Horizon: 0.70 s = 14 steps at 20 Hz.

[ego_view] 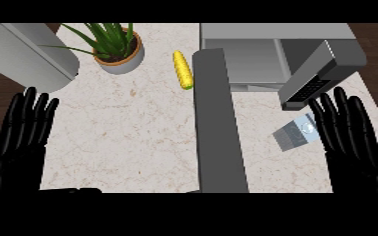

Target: Pick up the milk, place it into the microwave and close the microwave

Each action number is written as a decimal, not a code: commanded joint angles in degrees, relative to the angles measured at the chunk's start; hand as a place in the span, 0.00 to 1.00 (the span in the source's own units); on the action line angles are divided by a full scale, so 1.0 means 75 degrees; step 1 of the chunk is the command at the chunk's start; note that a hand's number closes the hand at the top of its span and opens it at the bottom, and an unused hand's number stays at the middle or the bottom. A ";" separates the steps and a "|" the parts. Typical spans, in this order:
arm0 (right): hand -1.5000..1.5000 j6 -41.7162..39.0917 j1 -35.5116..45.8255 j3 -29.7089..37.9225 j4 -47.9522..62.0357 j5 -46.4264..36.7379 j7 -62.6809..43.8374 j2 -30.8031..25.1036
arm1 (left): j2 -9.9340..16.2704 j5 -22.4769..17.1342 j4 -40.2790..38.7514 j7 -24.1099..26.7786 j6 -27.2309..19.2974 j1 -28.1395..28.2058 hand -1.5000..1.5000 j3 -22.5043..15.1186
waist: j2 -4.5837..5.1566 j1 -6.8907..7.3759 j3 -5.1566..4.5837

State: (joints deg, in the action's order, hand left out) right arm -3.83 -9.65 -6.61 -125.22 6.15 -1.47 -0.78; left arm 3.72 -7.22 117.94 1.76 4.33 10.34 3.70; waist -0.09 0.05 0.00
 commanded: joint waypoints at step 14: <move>0.00 0.1569 -0.0271 0.0463 0.1086 -0.1447 0.1324 0.0063 | -0.0290 -0.0080 0.0523 0.1450 0.0862 0.2260 0.00 0.0011 | 0.0003 0.0040 -0.0001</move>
State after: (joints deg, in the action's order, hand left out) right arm 6.84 -12.54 -6.16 -119.74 -4.84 7.13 -0.18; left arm 1.78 -7.14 122.39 8.15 8.40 22.70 2.74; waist -0.08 0.24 0.00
